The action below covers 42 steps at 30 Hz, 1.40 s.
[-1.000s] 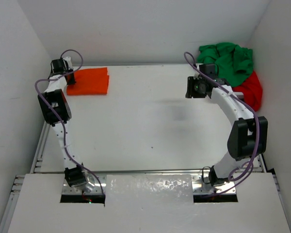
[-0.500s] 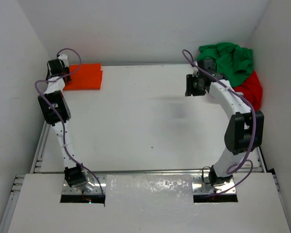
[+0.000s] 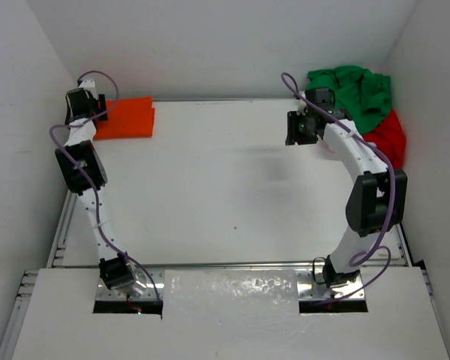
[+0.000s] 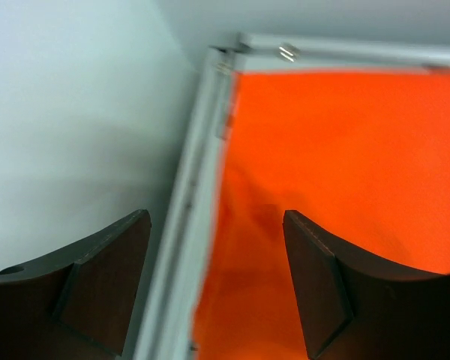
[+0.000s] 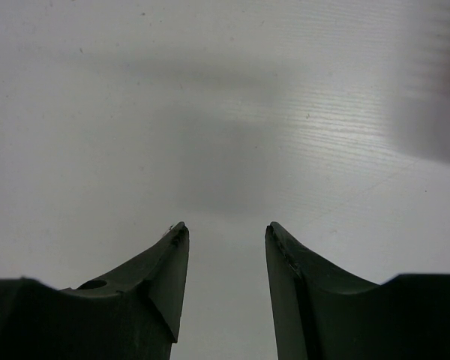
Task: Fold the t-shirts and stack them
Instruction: Put the neatly folded tshirt into the corner of the board with the left arm, then grab crumpled tshirt from bin with the right arm
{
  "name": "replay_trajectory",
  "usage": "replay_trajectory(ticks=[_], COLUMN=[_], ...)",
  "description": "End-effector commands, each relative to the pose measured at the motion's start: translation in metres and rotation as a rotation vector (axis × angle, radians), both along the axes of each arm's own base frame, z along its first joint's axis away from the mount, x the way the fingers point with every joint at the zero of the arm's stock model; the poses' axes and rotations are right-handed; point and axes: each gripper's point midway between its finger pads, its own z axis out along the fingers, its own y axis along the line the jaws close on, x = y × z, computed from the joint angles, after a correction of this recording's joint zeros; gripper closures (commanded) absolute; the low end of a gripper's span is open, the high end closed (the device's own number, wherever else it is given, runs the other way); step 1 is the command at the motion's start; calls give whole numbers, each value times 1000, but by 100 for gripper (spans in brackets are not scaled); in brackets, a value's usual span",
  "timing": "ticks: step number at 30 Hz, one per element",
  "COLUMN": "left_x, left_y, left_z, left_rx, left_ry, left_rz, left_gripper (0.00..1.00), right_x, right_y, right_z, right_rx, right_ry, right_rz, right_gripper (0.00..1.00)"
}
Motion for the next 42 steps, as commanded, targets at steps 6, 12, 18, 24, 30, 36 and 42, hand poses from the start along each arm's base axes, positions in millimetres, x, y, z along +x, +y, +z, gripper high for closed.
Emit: replay_trajectory(ticks=[6, 12, 18, 24, 30, 36, 42], left_x=[2, 3, 12, 8, 3, -32, -92], left_y=[38, 40, 42, 40, -10, -136, -230], left_z=[123, 127, 87, 68, 117, 159, 123], left_rx=[77, 102, 102, 84, 4, 8, -150], left_ry=[-267, -275, -237, -197, -158, -56, 178], left_rz=[215, 236, 216, 215, 49, -306, -538], left_gripper=[30, 34, 34, 34, 34, 34, 35], right_x=[0, -5, 5, 14, 59, 121, 170], right_y=[7, 7, 11, -1, -70, -201, -292], right_z=[11, 8, 22, 31, 83, 83, 39], right_rx=[25, 27, 47, -1, 11, -55, -254], right_ry=[-40, -26, -44, -44, -155, -284, -376], right_rz=[35, 41, 28, -26, -267, -617, -799], right_gripper=[56, 56, 56, 56, 74, 57, 25])
